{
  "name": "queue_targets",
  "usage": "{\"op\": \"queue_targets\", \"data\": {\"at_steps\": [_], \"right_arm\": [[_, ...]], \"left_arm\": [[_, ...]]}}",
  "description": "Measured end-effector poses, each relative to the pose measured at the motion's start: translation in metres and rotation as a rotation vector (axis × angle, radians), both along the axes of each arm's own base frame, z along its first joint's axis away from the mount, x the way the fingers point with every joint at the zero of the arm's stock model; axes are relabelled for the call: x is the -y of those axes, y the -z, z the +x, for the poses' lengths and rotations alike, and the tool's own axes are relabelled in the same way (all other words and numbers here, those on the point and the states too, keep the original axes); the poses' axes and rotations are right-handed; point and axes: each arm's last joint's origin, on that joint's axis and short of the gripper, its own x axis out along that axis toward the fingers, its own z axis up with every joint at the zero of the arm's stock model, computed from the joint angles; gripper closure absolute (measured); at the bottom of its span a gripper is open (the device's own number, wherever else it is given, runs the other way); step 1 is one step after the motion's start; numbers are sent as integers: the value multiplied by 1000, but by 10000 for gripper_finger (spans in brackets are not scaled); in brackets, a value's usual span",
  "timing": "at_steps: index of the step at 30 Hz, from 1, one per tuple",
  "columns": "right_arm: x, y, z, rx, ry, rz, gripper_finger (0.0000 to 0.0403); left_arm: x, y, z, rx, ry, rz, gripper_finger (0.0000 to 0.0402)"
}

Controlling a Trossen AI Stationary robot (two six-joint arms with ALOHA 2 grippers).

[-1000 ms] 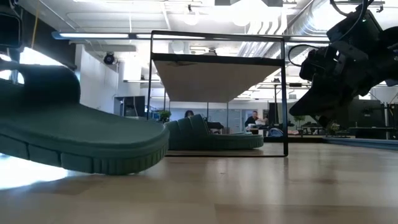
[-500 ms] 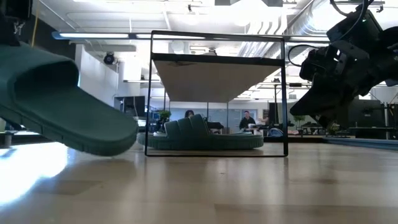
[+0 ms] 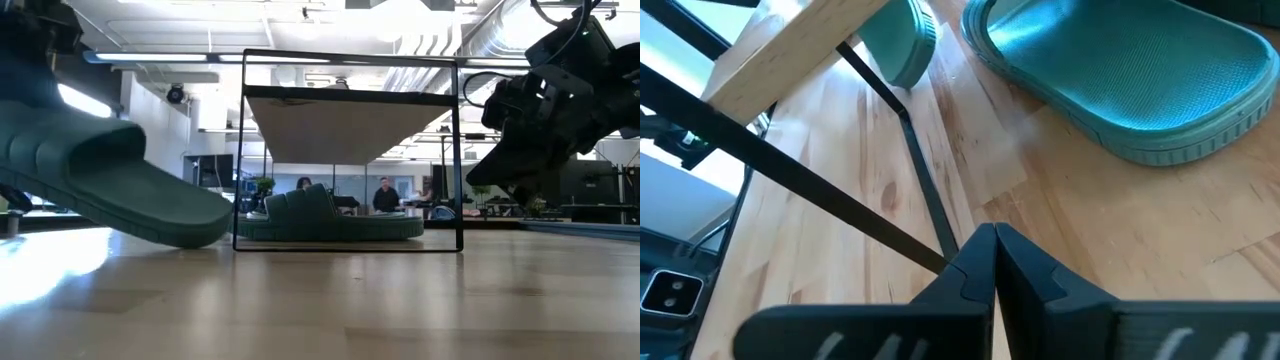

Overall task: Pick and place slides into the shelf
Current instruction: Put the green slide under the shelf

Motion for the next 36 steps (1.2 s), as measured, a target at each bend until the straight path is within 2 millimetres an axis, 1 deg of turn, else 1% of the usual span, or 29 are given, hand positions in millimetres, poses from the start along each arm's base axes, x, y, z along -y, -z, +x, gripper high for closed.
{"op": "queue_targets", "data": {"at_steps": [8,11,21,28,36], "right_arm": [[0,0,0,-1,4,7,403],[0,0,0,-1,6,5,403],[0,1,0,-8,8,5,403],[0,1,0,-8,8,8,403],[0,1,0,-8,7,9,403]], "left_arm": [[-3,16,7,-52,-32,-47,401],[-3,19,9,-39,-36,-65,401],[3,28,16,-80,-11,-54,397],[5,31,18,-115,16,-44,359],[4,32,16,-149,35,-17,303]]}}
